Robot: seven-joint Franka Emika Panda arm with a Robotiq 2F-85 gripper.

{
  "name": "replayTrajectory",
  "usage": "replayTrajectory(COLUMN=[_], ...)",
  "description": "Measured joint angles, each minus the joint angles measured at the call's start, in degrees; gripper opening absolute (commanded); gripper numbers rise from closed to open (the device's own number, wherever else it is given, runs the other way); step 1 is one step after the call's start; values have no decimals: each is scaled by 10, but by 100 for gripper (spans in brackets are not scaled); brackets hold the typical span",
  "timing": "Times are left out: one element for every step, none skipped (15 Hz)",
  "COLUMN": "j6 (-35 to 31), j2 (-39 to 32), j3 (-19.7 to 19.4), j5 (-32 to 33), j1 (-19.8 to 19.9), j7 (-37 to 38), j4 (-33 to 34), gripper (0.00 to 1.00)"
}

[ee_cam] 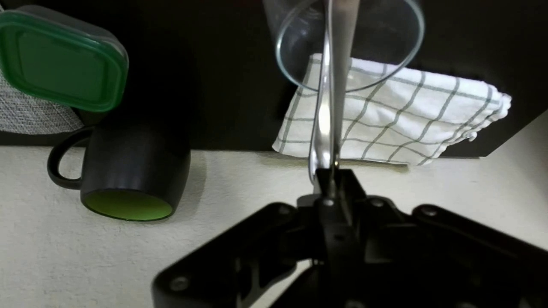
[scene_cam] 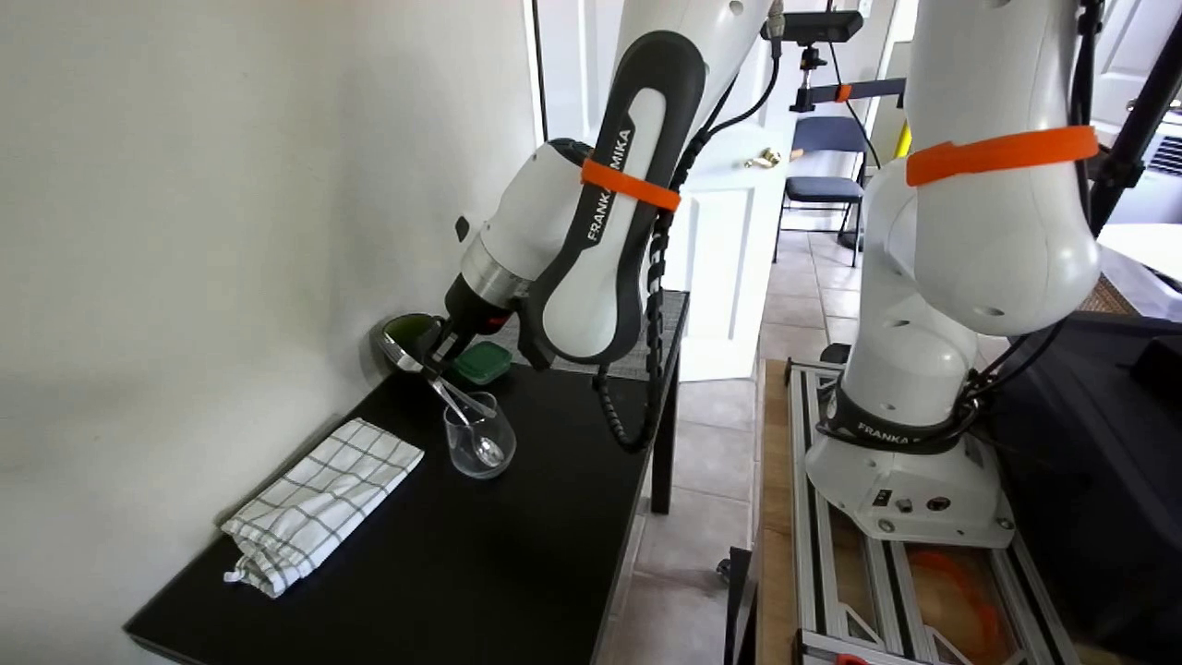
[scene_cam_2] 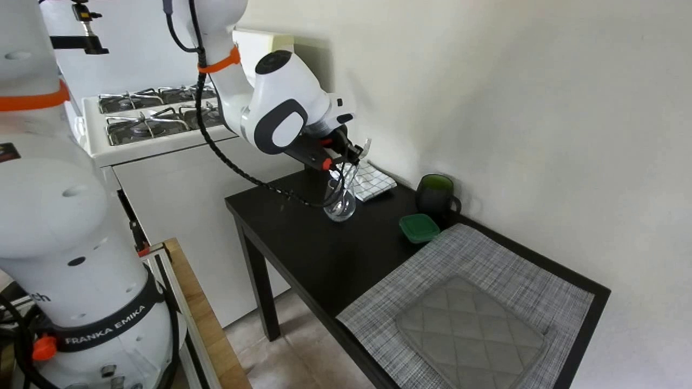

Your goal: Place the cutlery in the cup

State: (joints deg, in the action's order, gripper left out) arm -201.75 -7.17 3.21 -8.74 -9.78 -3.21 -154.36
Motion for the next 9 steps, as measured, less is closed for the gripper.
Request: replayTrajectory(j6=[-4,-7,-9,-12,-14,-15,-16,-16,-16], j2=[-5,-9,-12,-15,-16,-17,-17,-17,-16], j3=[0,0,1,1,2,3,5,6,8], j5=[4,8,11,13,15,17,18,21,23], j1=[2,3,5,6,6,7,7,8,8], j7=[3,6,9,10,11,11,13,15,18], j4=[2,4,4,5,5,5,4,4,3], gripper=[2,2,2,2,2,2,2,2,2])
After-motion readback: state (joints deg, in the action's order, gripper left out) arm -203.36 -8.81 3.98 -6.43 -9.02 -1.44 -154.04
